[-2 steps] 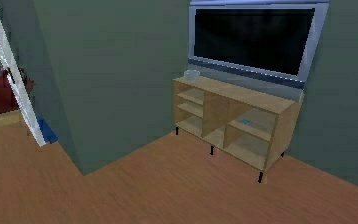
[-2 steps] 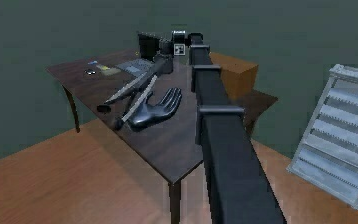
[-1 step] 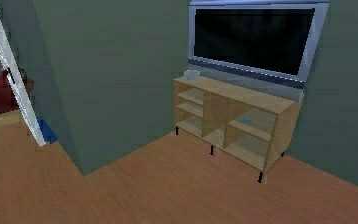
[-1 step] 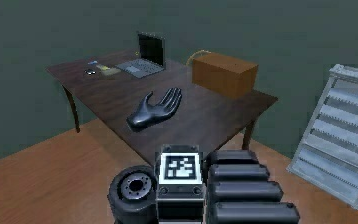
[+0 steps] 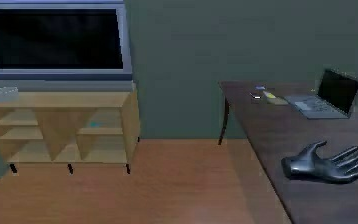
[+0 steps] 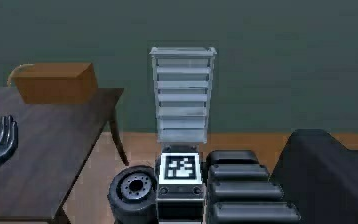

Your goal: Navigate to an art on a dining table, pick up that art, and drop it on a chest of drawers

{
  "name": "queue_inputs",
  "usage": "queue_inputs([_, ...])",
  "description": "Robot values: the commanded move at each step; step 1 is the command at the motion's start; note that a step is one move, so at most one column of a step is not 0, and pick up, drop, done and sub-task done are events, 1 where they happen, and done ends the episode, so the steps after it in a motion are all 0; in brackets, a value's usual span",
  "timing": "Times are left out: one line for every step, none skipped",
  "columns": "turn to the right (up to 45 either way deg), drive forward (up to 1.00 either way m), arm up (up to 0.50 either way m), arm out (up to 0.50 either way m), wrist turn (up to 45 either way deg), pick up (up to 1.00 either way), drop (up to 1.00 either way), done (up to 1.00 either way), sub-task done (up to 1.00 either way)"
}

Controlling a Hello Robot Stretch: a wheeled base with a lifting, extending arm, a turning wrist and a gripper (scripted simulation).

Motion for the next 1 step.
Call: queue_inputs([45.0, 0.0, 0.0, 0.0, 0.0, 0.0, 0.0, 0.0, 0.0])
